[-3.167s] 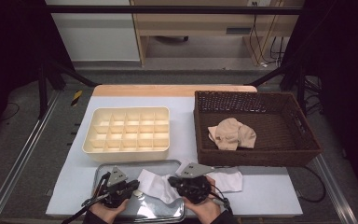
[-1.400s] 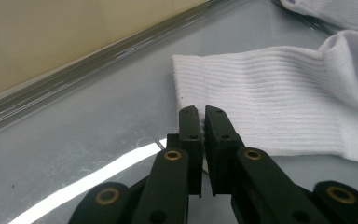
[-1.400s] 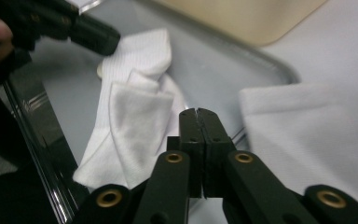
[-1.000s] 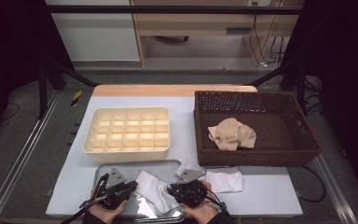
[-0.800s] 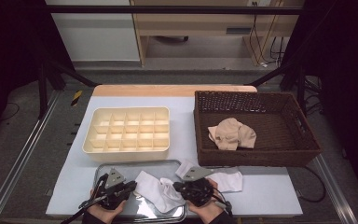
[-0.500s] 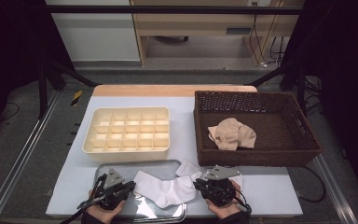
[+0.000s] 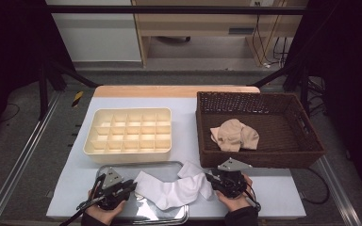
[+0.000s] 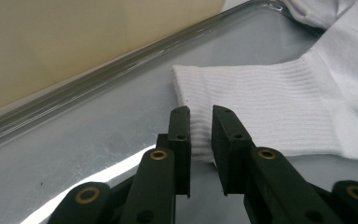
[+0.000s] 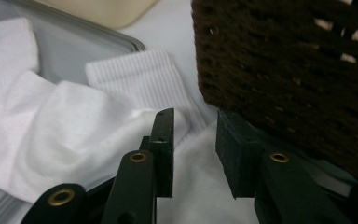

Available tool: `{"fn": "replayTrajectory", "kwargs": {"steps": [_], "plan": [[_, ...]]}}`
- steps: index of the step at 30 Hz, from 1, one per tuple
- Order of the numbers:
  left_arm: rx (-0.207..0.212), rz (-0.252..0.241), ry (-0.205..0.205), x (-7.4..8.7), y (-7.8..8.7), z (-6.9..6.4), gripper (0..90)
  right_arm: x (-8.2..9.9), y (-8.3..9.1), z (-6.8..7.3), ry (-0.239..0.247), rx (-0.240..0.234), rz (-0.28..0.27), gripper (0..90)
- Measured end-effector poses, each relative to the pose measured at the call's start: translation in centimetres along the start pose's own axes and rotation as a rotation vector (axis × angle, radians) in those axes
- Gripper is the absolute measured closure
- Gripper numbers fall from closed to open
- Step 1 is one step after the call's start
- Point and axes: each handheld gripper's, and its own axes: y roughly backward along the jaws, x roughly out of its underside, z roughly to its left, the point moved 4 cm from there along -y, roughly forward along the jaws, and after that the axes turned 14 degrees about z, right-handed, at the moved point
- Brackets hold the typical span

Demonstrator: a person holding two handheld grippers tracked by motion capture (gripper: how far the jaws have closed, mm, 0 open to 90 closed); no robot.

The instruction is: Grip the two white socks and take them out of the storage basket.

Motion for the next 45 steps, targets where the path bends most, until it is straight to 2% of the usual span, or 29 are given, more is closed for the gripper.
{"fn": "replayTrajectory", "kwargs": {"steps": [4, 5, 6, 7, 10, 11, 12, 13, 14, 16, 17, 18, 20, 23, 26, 27, 28, 29, 30, 31, 33, 34, 38, 42, 45], "plan": [[-0.008, 0.015, -0.007, 0.1, -0.2, 0.0, 78.7, 0.9, -1.6, -0.3, -0.003, 0.014, 0.079, 65.9], [-0.008, 0.015, -0.007, 0.1, -0.2, 0.0, 79.3, 0.9, -1.6, -0.3, -0.003, 0.014, 0.079, 65.9], [-0.007, 0.02, -0.003, 0.1, -0.4, 0.0, 79.9, 1.0, -1.6, -0.2, 0.009, 0.026, 0.081, 73.2], [-0.007, 0.02, -0.003, 0.1, -0.4, 0.0, 80.5, 1.0, -1.6, -0.2, 0.009, 0.026, 0.081, 73.2], [-0.01, 0.022, -0.003, 0.2, -0.4, 0.0, 81.7, 1.1, -1.1, -0.4, -0.008, 0.011, 0.108, 85.5], [-0.01, 0.022, -0.003, 0.2, -0.4, 0.0, 82.0, 1.1, -1.1, -0.4, -0.008, 0.011, 0.108, 85.5], [-0.011, 0.025, -0.006, 0.2, -0.4, 0.1, 82.1, 1.2, -0.4, -1.0, -0.012, 0.041, 0.106, 85.9], [-0.01, 0.026, -0.006, 0.2, -0.4, 0.1, 82.1, 1.2, -0.4, -1.0, -0.012, 0.041, 0.106, 85.9], [-0.011, 0.026, -0.006, 0.2, -0.4, 0.1, 82.4, 1.4, 0.6, -1.9, -0.031, 0.065, 0.091, 86.1], [-0.011, 0.026, -0.007, 0.2, -0.4, 0.1, 82.5, 1.6, 1.1, -2.4, -0.047, 0.072, 0.078, 86.1], [-0.011, 0.027, -0.008, 0.2, -0.3, 0.1, 82.6, 2.1, 2.1, -3.6, -0.069, 0.101, 0.061, 86.0], [-0.011, 0.027, -0.008, 0.2, -0.3, 0.1, 82.6, 2.1, 2.1, -3.6, -0.069, 0.101, 0.061, 86.0], [-0.011, 0.027, -0.009, 0.2, -0.3, 0.1, 82.6, 3.0, 2.5, -5.1, -0.108, 0.12, 0.069, 85.0], [-0.009, 0.022, -0.007, 0.1, -0.3, 0.1, 82.3, 3.2, 2.3, -5.3, -0.116, 0.128, 0.078, 83.8], [-0.002, 0.003, -0.004, 0.0, 0.1, 0.2, 79.9, 2.4, 2.9, -4.8, -0.088, 0.158, 0.026, 78.4], [-0.003, -0.016, -0.003, -0.2, 0.4, 0.3, 77.5, 1.7, 3.5, -4.1, -0.066, 0.157, -0.027, 76.6], [-0.002, -0.025, -0.006, -0.2, 0.5, 0.4, 76.0, 1.5, 3.7, -3.5, -0.059, 0.142, -0.046, 76.6], [-0.002, -0.025, -0.006, -0.2, 0.5, 0.4, 74.9, 1.5, 3.7, -3.5, -0.059, 0.142, -0.046, 76.6], [-0.002, -0.033, -0.005, -0.3, 0.5, 0.5, 73.7, 1.3, 3.5, -2.5, -0.034, 0.079, -0.053, 76.6], [-0.002, -0.033, -0.005, -0.3, 0.5, 0.5, 72.7, 1.3, 3.5, -2.5, -0.034, 0.079, -0.053, 76.6], [0.003, -0.03, -0.005, -0.3, 0.3, 0.5, 71.9, 1.2, 2.6, -1.5, -0.032, 0.006, -0.028, 76.6], [0.001, -0.02, -0.009, -0.3, -0.1, 0.5, 70.6, 1.2, 1.4, -1.0, -0.024, -0.017, 0.014, 76.4], [0.006, -0.008, -0.011, -0.3, -0.5, 0.5, 72.1, 1.2, 0.3, -0.8, -0.021, -0.027, 0.056, 75.6], [0.015, 0.001, -0.009, -0.2, -0.7, 0.4, 80.6, 1.8, -0.6, -0.3, 0.0, -0.053, 0.114, 77.8], [0.024, 0.012, 0.002, -0.2, -0.7, 0.5, 83.0, 1.8, -0.6, -0.1, 0.017, -0.051, 0.114, 82.1]]}}
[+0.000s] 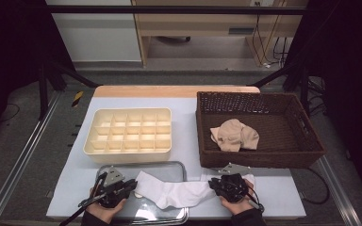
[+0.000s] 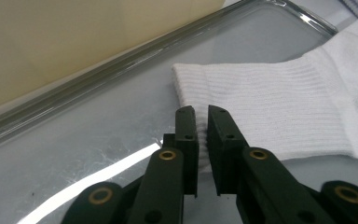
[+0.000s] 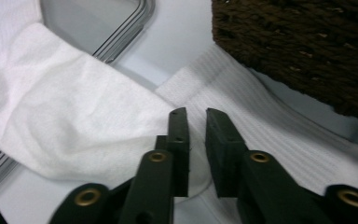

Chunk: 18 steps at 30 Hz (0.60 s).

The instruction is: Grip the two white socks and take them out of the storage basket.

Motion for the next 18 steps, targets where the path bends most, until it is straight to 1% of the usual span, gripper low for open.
{"fn": "replayTrajectory", "kwargs": {"steps": [1, 4, 5, 6, 7, 8, 9, 10, 12, 13, 14, 15, 17, 18], "plan": [[0.006, 0.004, 0.003, 0.0, 0.0, 0.0, 85.1, 0.0, 0.1, 0.1, 0.008, -0.01, 0.007, 87.1], [0.006, 0.003, -0.001, 0.0, 0.1, 0.0, 86.3, -0.1, 0.2, 0.2, 0.019, -0.009, 0.013, 88.6], [0.005, -0.004, 0.001, 0.0, 0.2, 0.0, 86.3, -0.2, 0.4, 0.2, 0.024, -0.001, 0.005, 88.8], [0.001, -0.017, -0.001, 0.0, 0.4, 0.0, 86.5, -0.4, 0.6, 0.2, 0.028, 0.003, -0.013, 88.9], [0.001, -0.036, -0.004, -0.1, 0.9, -0.1, 86.6, -0.8, 1.2, 0.3, 0.036, 0.013, -0.06, 88.9], [0.001, -0.036, -0.004, -0.1, 0.9, -0.1, 86.6, -0.8, 1.2, 0.3, 0.036, 0.013, -0.06, 88.9], [-0.004, -0.045, -0.002, -0.1, 1.1, -0.1, 86.6, -1.1, 1.2, 0.3, 0.038, 0.018, -0.083, 88.8], [-0.006, -0.04, -0.007, -0.1, 1.1, -0.1, 86.6, -1.5, 1.1, 0.2, 0.041, 0.051, -0.109, 88.2], [-0.005, -0.033, -0.003, 0.1, 1.1, -0.1, 86.5, -1.8, 0.3, -0.1, 0.036, 0.076, -0.083, 87.3], [-0.007, -0.015, -0.006, 0.2, 0.9, 0.0, 86.5, -1.9, -0.2, -0.1, 0.037, 0.081, -0.064, 86.9], [-0.007, -0.011, -0.004, 0.3, 0.8, 0.0, 86.5, -1.8, -0.4, -0.1, 0.039, 0.082, -0.054, 85.9], [-0.007, -0.011, -0.004, 0.3, 0.8, 0.0, 86.4, -1.8, -0.4, -0.1, 0.039, 0.082, -0.054, 85.9], [-0.008, -0.016, 0.0, 0.2, 0.8, 0.2, 86.3, -1.8, 0.4, 0.0, 0.024, 0.055, -0.098, 81.8], [-0.008, -0.016, 0.0, 0.2, 0.8, 0.2, 86.2, -1.8, 0.4, 0.0, 0.024, 0.055, -0.098, 81.8]]}}
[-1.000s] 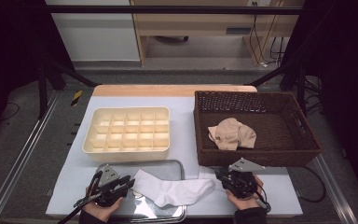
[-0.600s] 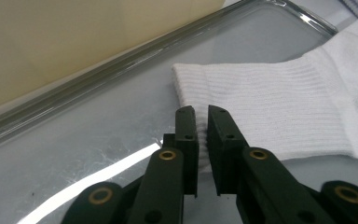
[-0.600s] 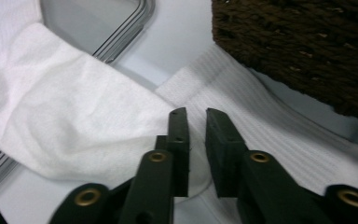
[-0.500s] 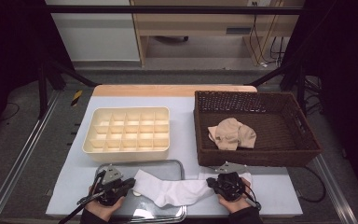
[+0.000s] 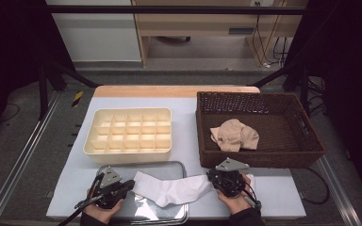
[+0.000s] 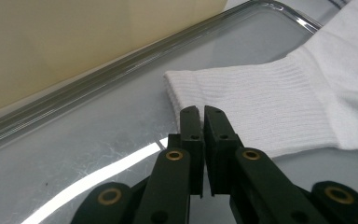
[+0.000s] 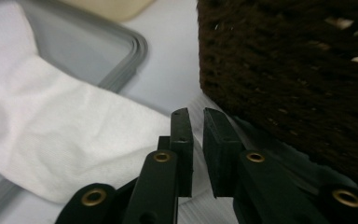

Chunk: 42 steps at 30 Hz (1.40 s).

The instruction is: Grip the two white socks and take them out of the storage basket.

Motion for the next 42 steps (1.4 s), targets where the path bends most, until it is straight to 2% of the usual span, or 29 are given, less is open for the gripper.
{"fn": "replayTrajectory", "kwargs": {"steps": [2, 4, 8, 10, 13, 14, 18, 20, 21, 22, 24, 26, 27, 29, 31, 32, 33, 34, 35, 42], "plan": [[-0.003, -0.004, 0.0, 0.0, -0.1, 0.1, 86.3, 0.2, 0.7, -0.3, -0.018, -0.016, -0.028, 80.8], [-0.004, -0.011, 0.001, -0.2, -0.2, 0.3, 86.2, 0.7, 1.2, -0.7, -0.043, -0.008, -0.035, 80.3], [-0.013, -0.009, 0.007, -0.3, -0.3, 0.8, 85.7, 1.5, 1.1, -1.4, -0.063, 0.012, -0.007, 76.1], [-0.014, -0.012, 0.009, -0.2, -0.4, 0.9, 85.6, 2.1, 0.7, -1.7, -0.078, 0.031, 0.026, 70.9], [-0.016, -0.009, 0.006, -0.2, -0.4, 0.8, 85.4, 2.3, 0.4, -1.8, -0.084, 0.035, 0.034, 68.0], [-0.015, -0.008, 0.01, -0.2, -0.4, 0.9, 85.3, 2.4, 0.0, -1.9, -0.09, 0.038, 0.059, 66.4], [-0.016, -0.007, 0.012, -0.2, -0.4, 0.9, 85.1, 2.3, -0.2, -1.7, -0.08, 0.061, 0.063, 70.8], [-0.015, -0.008, 0.011, -0.2, -0.4, 0.9, 85.0, 2.3, -0.1, -1.9, -0.105, 0.058, 0.075, 83.3], [-0.015, -0.008, 0.011, -0.2, -0.4, 0.9, 85.0, 2.3, -0.1, -1.9, -0.105, 0.058, 0.075, 83.3], [-0.016, -0.009, 0.011, -0.2, -0.4, 0.9, 85.0, 2.3, -0.1, -2.1, -0.114, 0.051, 0.082, 87.6], [-0.014, -0.008, 0.012, -0.2, -0.5, 0.9, 85.0, 2.2, 0.1, -2.3, -0.131, 0.037, 0.093, 89.5], [-0.012, -0.007, 0.012, -0.2, -0.5, 0.9, 85.0, 2.1, 0.3, -2.4, -0.131, 0.043, 0.102, 89.8], [-0.012, -0.008, 0.012, -0.2, -0.5, 0.9, 85.0, 2.0, 1.1, -2.6, -0.13, 0.063, 0.082, 89.9], [-0.012, -0.007, 0.011, -0.2, -0.5, 0.9, 85.0, 2.0, 1.5, -2.7, -0.138, 0.067, 0.067, 90.0], [-0.012, -0.007, 0.011, -0.2, -0.5, 0.9, 85.1, 2.0, 3.0, -3.1, -0.147, 0.075, 0.004, 90.0], [-0.012, -0.007, 0.011, -0.2, -0.5, 0.9, 85.1, 2.0, 3.0, -3.1, -0.147, 0.075, 0.004, 90.0], [-0.012, -0.004, 0.01, -0.2, -0.5, 0.9, 85.1, 1.9, 4.0, -3.2, -0.154, 0.059, -0.039, 90.0], [-0.012, -0.004, 0.01, -0.2, -0.5, 0.9, 85.1, 1.9, 4.0, -3.2, -0.154, 0.059, -0.039, 90.0], [-0.011, -0.004, 0.011, -0.2, -0.5, 1.0, 85.1, 1.6, 4.8, -3.0, -0.149, 0.039, -0.087, 90.0], [-0.01, -0.003, 0.011, -0.2, -0.5, 1.0, 85.1, 0.7, 6.8, -2.1, -0.104, 0.013, -0.174, 90.0]]}}
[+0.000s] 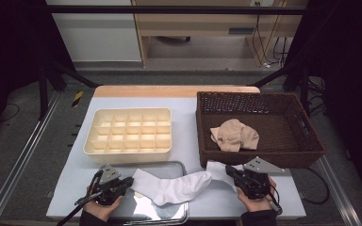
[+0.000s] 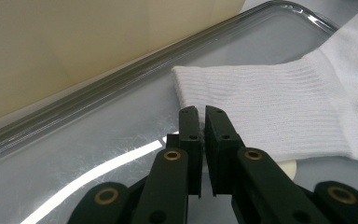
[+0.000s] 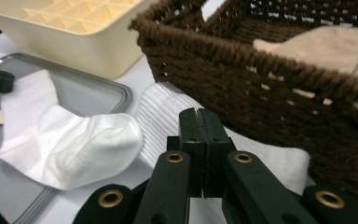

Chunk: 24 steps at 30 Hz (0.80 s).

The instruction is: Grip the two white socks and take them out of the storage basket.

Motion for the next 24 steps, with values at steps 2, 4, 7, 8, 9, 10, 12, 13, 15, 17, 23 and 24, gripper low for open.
{"fn": "replayTrajectory", "kwargs": {"steps": [2, 4, 7, 8, 9, 10, 12, 13, 15, 17, 23, 24], "plan": [[-0.002, 0.0, -0.001, 0.0, 0.0, 0.0, 85.2, -0.2, 0.5, 0.0, 0.007, 0.008, -0.015, 90.0], [-0.005, -0.001, -0.002, 0.0, 0.1, 0.0, 85.2, -0.3, 1.1, -0.4, -0.001, 0.018, -0.028, 90.0], [-0.005, 0.0, -0.004, 0.0, 0.1, 0.1, 85.3, -0.3, 1.3, -0.8, -0.013, 0.023, -0.034, 90.0], [-0.006, 0.001, -0.005, 0.0, 0.1, 0.1, 85.3, -0.3, 1.4, -1.0, -0.017, 0.025, -0.037, 90.0], [-0.005, -0.003, -0.001, 0.0, 0.1, 0.1, 85.3, -0.3, 1.5, -1.1, -0.023, 0.02, -0.04, 90.0], [-0.004, -0.005, 0.001, -0.1, 0.1, 0.1, 85.3, -0.3, 1.4, -1.1, -0.027, 0.009, -0.044, 90.0], [-0.001, -0.009, 0.004, -0.2, 0.1, 0.2, 85.3, -0.3, 0.8, -0.6, -0.016, -0.028, -0.033, 90.0], [0.001, -0.013, 0.008, -0.2, 0.1, 0.2, 85.3, -0.3, 0.5, -0.3, -0.008, -0.047, -0.028, 90.0], [0.011, -0.02, 0.013, -0.4, 0.1, 0.2, 85.3, -0.3, 0.1, 0.1, -0.001, -0.068, -0.022, 90.0], [0.014, -0.021, 0.015, -0.5, 0.0, 0.3, 85.3, -0.4, -1.2, 1.3, 0.015, -0.118, 0.007, 89.9], [0.01, -0.02, 0.009, -0.5, 0.0, 0.3, 85.3, -0.1, -4.0, 3.6, 0.058, -0.185, 0.09, 89.9], [0.009, -0.02, 0.009, -0.5, 0.0, 0.3, 85.2, 0.0, -4.4, 3.9, 0.066, -0.189, 0.103, 89.9]]}}
